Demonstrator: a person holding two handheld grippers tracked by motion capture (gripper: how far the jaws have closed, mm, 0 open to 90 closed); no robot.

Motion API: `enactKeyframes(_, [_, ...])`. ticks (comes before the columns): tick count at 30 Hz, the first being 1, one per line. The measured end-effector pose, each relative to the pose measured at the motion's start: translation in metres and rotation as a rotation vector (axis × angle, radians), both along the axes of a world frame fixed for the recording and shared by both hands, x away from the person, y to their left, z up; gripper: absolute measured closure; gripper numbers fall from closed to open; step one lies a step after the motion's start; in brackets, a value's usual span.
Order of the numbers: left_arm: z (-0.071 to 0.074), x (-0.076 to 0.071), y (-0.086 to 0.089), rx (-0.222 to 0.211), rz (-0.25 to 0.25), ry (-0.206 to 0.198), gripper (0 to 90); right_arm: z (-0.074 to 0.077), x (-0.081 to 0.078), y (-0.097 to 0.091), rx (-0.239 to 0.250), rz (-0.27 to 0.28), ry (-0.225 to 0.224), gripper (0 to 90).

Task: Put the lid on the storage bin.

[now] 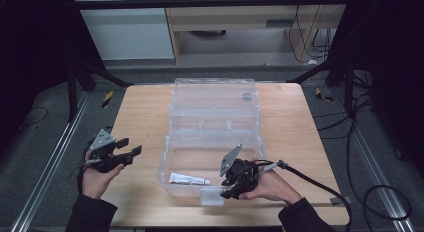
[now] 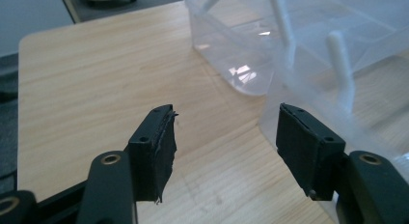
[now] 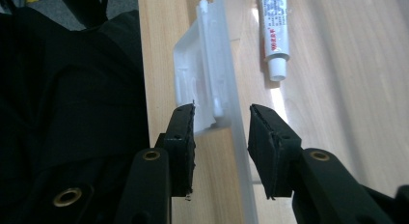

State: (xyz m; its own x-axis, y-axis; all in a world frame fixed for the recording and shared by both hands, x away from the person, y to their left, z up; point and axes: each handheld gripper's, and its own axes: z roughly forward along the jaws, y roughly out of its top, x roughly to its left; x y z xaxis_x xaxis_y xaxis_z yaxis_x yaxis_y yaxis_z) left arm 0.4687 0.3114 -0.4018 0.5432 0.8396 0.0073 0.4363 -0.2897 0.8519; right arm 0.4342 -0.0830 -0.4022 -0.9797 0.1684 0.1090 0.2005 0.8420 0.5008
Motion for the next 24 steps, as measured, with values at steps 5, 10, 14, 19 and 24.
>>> enactKeyframes(5, [0.016,0.011,-0.014,0.017,-0.062,-0.007,40.2,-0.004,0.000,0.003,-0.011,0.013,-0.004,63.7])
enactKeyframes(10, [0.038,0.025,-0.038,0.066,-0.160,-0.017,40.5,-0.007,0.002,0.005,-0.019,0.008,0.001,67.2])
enactKeyframes(14, [0.051,0.035,-0.051,0.079,-0.216,-0.023,40.8,-0.007,0.003,0.005,-0.019,0.011,0.004,67.4])
enactKeyframes(19, [0.063,0.044,-0.069,0.141,-0.279,-0.032,42.1,-0.007,0.004,0.006,-0.024,0.011,0.015,67.5])
enactKeyframes(24, [0.074,0.053,-0.086,0.166,-0.351,-0.037,43.5,-0.007,0.004,0.005,-0.022,0.014,0.014,67.6])
